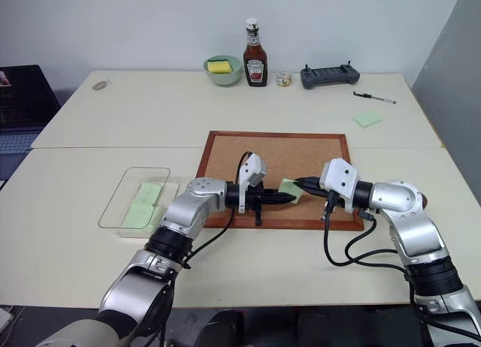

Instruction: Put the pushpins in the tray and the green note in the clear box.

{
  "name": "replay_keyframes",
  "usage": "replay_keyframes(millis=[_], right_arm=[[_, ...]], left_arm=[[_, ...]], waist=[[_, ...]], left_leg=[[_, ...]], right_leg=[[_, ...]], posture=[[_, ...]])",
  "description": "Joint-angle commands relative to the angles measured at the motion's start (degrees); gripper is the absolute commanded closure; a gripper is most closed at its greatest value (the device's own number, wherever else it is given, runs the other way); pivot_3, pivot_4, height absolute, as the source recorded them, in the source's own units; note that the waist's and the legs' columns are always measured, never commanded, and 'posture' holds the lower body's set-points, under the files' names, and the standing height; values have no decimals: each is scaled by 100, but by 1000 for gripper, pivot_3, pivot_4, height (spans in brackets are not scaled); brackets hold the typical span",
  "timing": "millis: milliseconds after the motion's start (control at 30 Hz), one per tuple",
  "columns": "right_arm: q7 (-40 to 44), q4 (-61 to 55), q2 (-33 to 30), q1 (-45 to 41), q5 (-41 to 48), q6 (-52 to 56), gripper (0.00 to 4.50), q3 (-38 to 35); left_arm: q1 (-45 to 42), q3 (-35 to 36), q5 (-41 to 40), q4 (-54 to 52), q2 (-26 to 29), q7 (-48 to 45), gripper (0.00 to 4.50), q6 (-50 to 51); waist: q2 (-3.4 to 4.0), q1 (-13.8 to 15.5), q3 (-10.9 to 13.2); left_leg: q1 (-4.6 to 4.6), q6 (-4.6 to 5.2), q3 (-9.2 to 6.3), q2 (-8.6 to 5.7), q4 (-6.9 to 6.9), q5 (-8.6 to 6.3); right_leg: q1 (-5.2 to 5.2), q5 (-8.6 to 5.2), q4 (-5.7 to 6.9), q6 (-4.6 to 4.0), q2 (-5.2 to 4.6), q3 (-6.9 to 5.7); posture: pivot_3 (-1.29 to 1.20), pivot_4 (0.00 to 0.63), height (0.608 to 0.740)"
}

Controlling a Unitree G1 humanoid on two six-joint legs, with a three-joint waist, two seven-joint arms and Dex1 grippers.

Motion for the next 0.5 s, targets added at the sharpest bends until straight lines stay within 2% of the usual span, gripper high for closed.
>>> replay_keyframes(millis=[33, 200, 300, 333, 500], right_arm=[[25, -237, 27, 3, 66, 21, 4500, 8], [12, -275, 61, -63, 189, 140, 4500, -61], [40, -305, 39, -104, 243, 212, 4071, -86], [51, -316, 31, -110, 252, 229, 3779, -90], [130, -463, -125, -139, 446, 510, 2904, -222]], left_arm=[[3, 29, -18, -129, 26, -53, 4467, -100], [39, 61, -39, -178, 28, -12, 4467, -89], [67, 84, -44, -204, 50, 4, 4500, -94], [74, 88, -45, -210, 56, 5, 4500, -95], [88, 141, 28, -215, 96, 175, 4500, -198]], waist=[[0, 0, 0], [0, 0, 0], [0, 0, 0], [0, 0, 0], [0, 1, 0]], left_leg=[[0, 0, 0, 0, 0, 0], [0, 0, 0, 0, 0, 0], [0, 0, -1, 0, 0, 0], [0, 0, -1, 0, 0, 0], [0, 0, -1, 0, 0, 0]], right_leg=[[0, 0, 0, 0, 0, 0], [0, 0, 0, 0, 0, 0], [0, 0, 1, 0, 0, 0], [0, 0, 1, 0, 0, 0], [0, 0, 1, 0, 0, 0]], posture=[[0, 150, 740], [0, 150, 740], [0, 150, 740], [0, 150, 740], [0, 150, 740]])
